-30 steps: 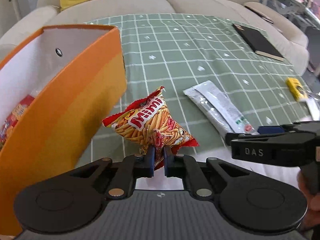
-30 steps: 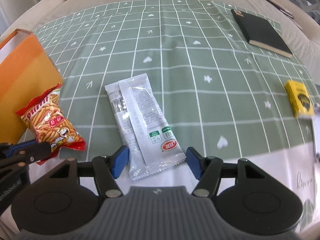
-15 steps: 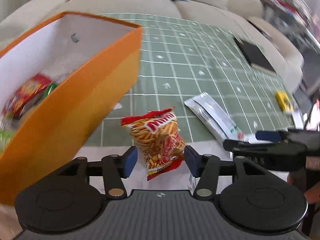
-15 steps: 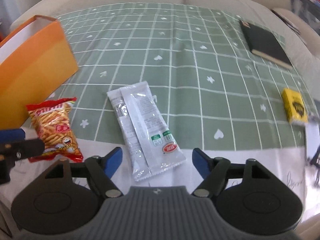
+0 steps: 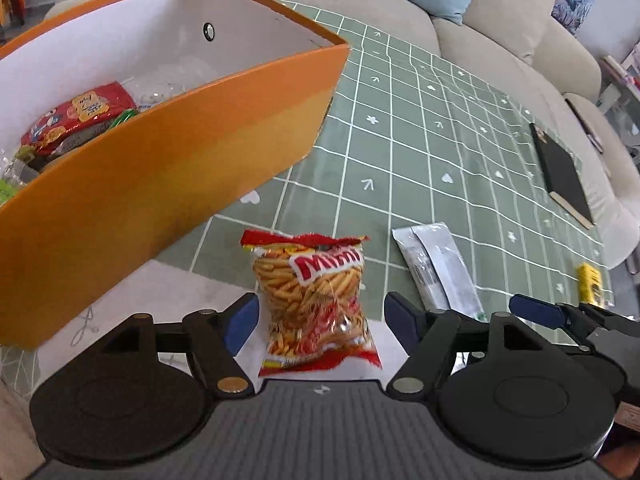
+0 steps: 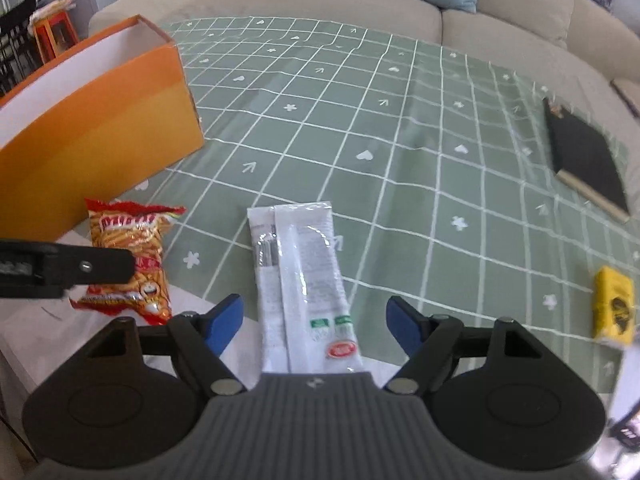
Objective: Organize snacks
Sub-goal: 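Lift the Mimi bag with the left tool while the right tool grasps the white packet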
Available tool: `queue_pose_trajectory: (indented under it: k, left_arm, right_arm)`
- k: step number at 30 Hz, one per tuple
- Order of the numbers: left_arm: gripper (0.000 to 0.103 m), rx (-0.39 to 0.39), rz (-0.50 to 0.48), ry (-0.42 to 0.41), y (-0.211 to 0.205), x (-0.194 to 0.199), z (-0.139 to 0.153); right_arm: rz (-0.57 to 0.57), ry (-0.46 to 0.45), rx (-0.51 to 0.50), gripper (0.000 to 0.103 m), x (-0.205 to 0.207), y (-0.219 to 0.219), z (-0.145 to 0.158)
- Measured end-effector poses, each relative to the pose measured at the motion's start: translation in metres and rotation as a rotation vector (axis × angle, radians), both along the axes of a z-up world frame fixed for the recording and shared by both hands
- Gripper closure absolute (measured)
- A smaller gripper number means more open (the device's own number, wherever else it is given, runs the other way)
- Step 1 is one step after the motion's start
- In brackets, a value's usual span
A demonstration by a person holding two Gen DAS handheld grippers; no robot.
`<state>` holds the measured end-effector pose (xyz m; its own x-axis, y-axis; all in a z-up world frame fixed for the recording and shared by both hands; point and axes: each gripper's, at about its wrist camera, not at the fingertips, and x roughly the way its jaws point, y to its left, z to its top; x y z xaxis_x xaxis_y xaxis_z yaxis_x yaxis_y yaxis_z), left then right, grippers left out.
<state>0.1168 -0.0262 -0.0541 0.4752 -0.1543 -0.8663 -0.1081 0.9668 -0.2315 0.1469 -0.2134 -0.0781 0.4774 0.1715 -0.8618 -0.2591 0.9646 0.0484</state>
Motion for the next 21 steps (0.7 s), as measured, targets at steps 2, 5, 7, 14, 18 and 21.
queue_pose_trajectory:
  k: [2, 5, 7, 14, 18, 21]
  left_arm:
    - [0.019, 0.036, 0.002, 0.005, -0.003, 0.002, -0.007]
    - [0.019, 0.053, -0.001, 0.030, -0.002, 0.005, -0.020]
    - [0.018, 0.032, -0.004, 0.032, 0.002, 0.005, -0.026]
    - [0.020, 0.033, -0.046, 0.020, 0.002, 0.008, -0.026]
    - [0.024, 0.043, -0.072, 0.001, 0.000, 0.007, -0.026]
    - [0.032, 0.043, -0.092, -0.012, -0.002, 0.009, -0.026]
  right_arm:
    - [-0.005, -0.012, 0.009, 0.027, 0.003, 0.001, -0.003]
    - [-0.015, -0.030, -0.005, 0.025, 0.008, 0.006, -0.010]
    - [-0.019, -0.023, -0.014, 0.025, 0.010, 0.009, -0.015]
    - [-0.005, -0.013, -0.030, 0.024, 0.010, 0.014, -0.027]
    - [-0.008, -0.025, -0.028, 0.024, 0.009, 0.015, -0.028]
    - [-0.002, -0.034, -0.025, 0.031, 0.007, 0.017, -0.027]
